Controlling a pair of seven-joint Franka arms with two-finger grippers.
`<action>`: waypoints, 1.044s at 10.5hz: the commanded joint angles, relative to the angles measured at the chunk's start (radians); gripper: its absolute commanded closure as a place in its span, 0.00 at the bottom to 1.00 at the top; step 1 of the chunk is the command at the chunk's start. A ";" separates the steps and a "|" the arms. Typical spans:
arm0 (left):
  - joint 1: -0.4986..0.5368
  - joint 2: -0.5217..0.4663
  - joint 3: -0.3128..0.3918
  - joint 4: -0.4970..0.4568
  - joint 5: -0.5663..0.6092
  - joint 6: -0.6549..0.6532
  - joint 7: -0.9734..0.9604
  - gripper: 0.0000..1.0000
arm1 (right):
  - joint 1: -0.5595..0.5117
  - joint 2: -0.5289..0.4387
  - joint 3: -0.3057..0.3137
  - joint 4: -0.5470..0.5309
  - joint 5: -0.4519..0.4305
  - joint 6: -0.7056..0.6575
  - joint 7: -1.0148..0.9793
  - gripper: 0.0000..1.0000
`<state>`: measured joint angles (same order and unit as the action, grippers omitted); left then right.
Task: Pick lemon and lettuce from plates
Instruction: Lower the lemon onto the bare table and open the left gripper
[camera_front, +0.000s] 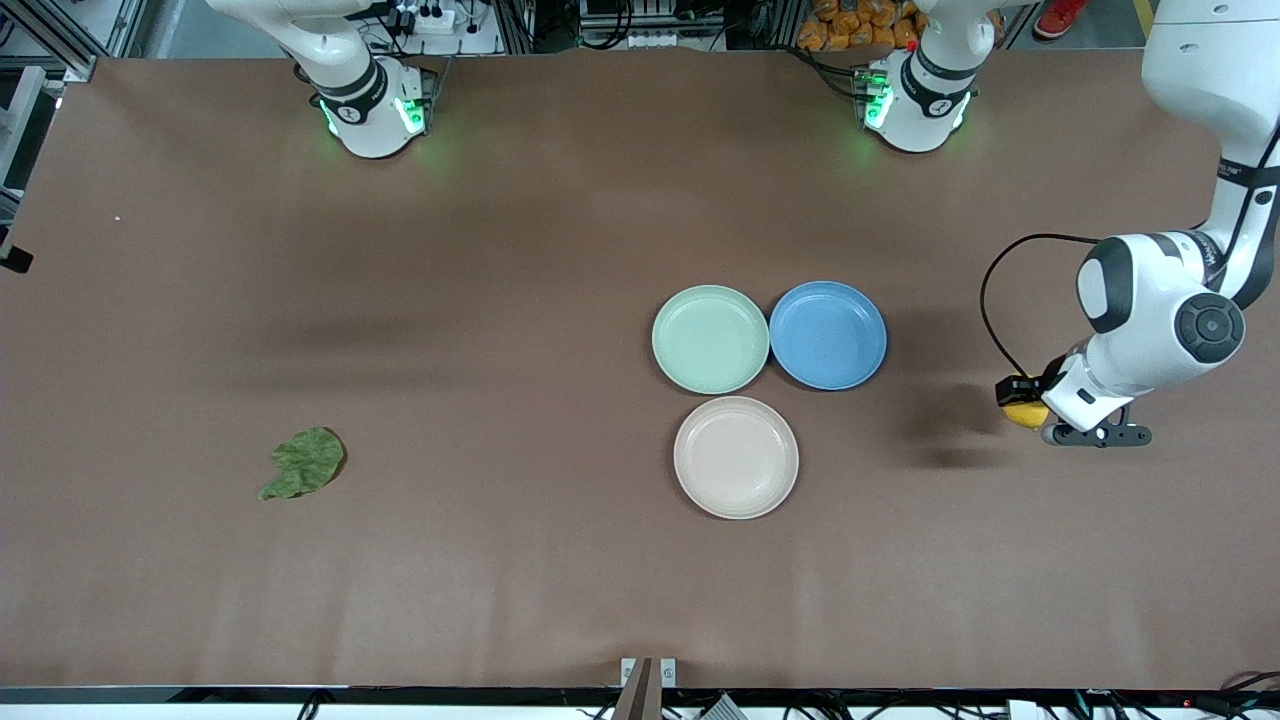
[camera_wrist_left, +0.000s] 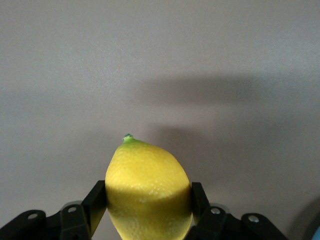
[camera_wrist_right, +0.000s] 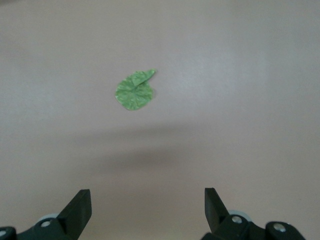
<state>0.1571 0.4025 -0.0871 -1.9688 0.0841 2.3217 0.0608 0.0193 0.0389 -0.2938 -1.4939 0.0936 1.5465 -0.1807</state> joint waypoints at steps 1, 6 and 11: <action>0.002 -0.014 -0.009 0.016 0.013 -0.035 -0.033 0.01 | -0.109 0.030 0.161 0.064 -0.040 -0.008 0.096 0.00; -0.086 0.010 -0.016 0.063 0.013 -0.033 -0.151 0.00 | -0.027 0.019 0.173 0.047 -0.123 0.004 0.103 0.00; -0.134 -0.124 -0.052 -0.060 0.010 -0.033 -0.326 0.00 | -0.022 -0.019 0.177 0.024 -0.052 0.003 0.087 0.00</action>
<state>0.0125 0.3793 -0.1294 -1.9364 0.0841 2.3014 -0.2354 -0.0038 0.0444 -0.1213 -1.4614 0.0229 1.5589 -0.0902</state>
